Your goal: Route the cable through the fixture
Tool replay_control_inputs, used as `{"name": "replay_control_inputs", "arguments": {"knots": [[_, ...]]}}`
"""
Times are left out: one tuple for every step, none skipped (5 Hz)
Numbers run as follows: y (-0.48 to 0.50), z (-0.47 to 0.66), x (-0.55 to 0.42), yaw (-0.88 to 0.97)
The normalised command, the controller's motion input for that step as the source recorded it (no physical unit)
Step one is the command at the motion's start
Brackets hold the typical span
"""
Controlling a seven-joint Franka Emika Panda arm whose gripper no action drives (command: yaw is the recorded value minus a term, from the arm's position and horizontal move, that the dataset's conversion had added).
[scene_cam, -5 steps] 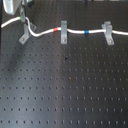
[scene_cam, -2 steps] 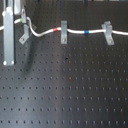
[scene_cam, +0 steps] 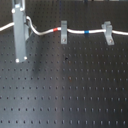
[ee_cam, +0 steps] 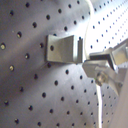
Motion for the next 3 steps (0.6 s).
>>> {"name": "replay_control_inputs", "arguments": {"knots": [[-0.019, 0.14, -0.278, -0.41], [-0.066, 0.07, -0.301, -0.35], [-0.042, 0.02, -0.303, -0.27]]}}
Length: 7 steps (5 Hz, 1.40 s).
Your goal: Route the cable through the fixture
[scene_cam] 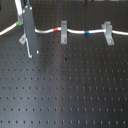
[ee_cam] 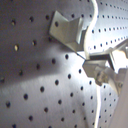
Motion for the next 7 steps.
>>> {"name": "replay_control_inputs", "arguments": {"knots": [[-0.011, 0.00, 0.007, 0.00], [-0.023, 0.21, 0.020, 0.00], [-0.035, 0.22, -0.044, 0.00], [-0.032, 0.13, -0.047, 0.00], [0.021, 0.08, -0.147, 0.00], [0.083, 0.00, -0.174, 0.00], [0.034, 0.13, -0.150, 0.00]]}}
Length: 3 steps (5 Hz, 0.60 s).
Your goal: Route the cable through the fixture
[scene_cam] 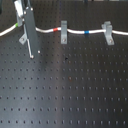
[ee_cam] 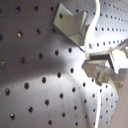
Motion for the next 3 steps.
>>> {"name": "replay_control_inputs", "arguments": {"knots": [[0.017, 0.20, -0.150, -0.01], [0.034, 0.21, -0.174, -0.01], [0.050, 0.19, -0.177, 0.00]]}}
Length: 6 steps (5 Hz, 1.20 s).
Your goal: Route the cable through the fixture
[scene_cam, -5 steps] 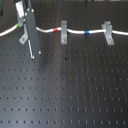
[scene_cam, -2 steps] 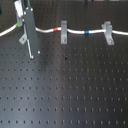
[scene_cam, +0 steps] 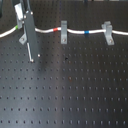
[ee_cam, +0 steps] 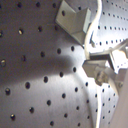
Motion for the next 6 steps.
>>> {"name": "replay_control_inputs", "arguments": {"knots": [[0.009, 0.26, -0.207, 0.00], [-0.059, 0.27, -0.205, 0.00], [-0.048, 0.22, -0.196, 0.00], [-0.075, 0.22, -0.179, 0.00], [-0.138, 0.17, -0.209, 0.00], [-0.201, 0.05, -0.235, 0.03]]}}
